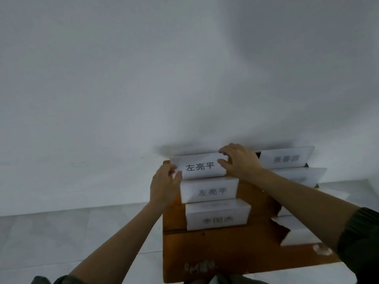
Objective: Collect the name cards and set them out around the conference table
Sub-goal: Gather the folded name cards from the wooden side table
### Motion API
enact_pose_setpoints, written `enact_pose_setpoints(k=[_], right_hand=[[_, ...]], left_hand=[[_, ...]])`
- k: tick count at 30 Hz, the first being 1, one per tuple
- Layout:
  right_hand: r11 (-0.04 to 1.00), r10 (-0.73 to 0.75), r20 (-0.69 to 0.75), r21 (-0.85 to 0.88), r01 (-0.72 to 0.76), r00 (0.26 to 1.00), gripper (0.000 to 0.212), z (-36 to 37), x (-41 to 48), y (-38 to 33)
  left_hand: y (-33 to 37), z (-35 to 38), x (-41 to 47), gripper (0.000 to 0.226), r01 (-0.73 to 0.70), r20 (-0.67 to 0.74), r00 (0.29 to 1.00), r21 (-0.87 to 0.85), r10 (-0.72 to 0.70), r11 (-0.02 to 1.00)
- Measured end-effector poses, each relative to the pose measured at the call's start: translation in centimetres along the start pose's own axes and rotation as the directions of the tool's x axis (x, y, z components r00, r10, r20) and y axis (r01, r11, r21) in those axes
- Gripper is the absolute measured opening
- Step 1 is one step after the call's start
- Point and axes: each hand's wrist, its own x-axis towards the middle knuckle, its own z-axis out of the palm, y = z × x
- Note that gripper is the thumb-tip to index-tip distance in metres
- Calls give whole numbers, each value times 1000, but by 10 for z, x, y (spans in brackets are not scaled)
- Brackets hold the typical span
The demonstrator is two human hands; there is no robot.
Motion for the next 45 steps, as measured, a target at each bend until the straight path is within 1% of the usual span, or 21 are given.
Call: enact_pose_setpoints(k=[1,2,4,5,7,8,10,12,13,17,20,22,25,27,31,33,35,36,39,41,45], right_hand=[[1000,28,20,12,-28,999,37,1,-7,5],[998,56,49,26,-57,997,36,3,-14,10],[994,98,104,28,-101,990,35,7,-26,20],[993,112,131,15,-115,985,34,10,-31,24],[992,126,190,-9,-126,974,33,13,-39,29],[992,123,214,-18,-122,969,33,14,-42,31],[995,101,241,-25,-98,965,34,16,-42,28],[998,60,270,-13,-59,961,40,18,-40,21],[999,34,293,-10,-33,955,44,21,-37,16],[997,-54,419,-34,74,907,59,40,-32,-3],[989,-57,491,-91,116,869,63,59,-33,-9],[982,-35,500,-145,123,866,58,67,-32,-7],[987,-20,523,-128,102,852,39,71,-30,-3],[986,-35,522,-119,114,852,32,70,-32,-2],[985,-33,530,-126,116,848,35,60,-40,7],[984,-37,535,-130,125,844,39,55,-46,13],[986,-55,542,-103,132,839,41,53,-53,16],[988,-50,527,-100,120,848,43,46,-55,20],[979,-73,546,-119,164,835,49,40,-65,20],[980,-76,532,-115,161,843,50,35,-73,24],[991,-49,510,-80,104,859,49,29,-87,33]], left_hand=[[1,2,-10,26,-66,99,993,33,63,997],[2,7,-20,31,-116,233,968,78,95,990],[4,20,-35,50,-162,486,872,173,59,972],[3,28,-42,59,-181,571,820,222,22,958],[-1,41,-56,68,-274,662,750,329,-13,904],[-5,47,-62,67,-321,672,740,371,-13,872],[-12,55,-74,60,-343,619,786,419,12,841],[-17,59,-84,49,-291,535,845,425,22,857],[-19,59,-88,45,-264,511,859,424,12,866],[-28,54,-112,43,-197,480,876,431,-40,880],[-37,43,-132,42,-147,464,882,439,-84,886],[-42,33,-141,41,-116,446,889,441,-105,890],[-44,7,-149,39,-35,383,913,416,-140,909],[-39,-18,-150,39,10,335,930,386,-151,922],[-21,-69,-134,39,43,207,972,295,-108,954],[-7,-89,-114,40,19,135,989,277,-58,961],[7,-100,-89,41,-18,103,995,288,-12,958],[19,-101,-69,41,-58,106,994,299,27,953],[37,-92,-28,42,-109,136,988,341,66,934],[47,-78,-2,42,-133,189,980,368,66,920],[56,-45,39,41,-180,306,951,415,49,892]])
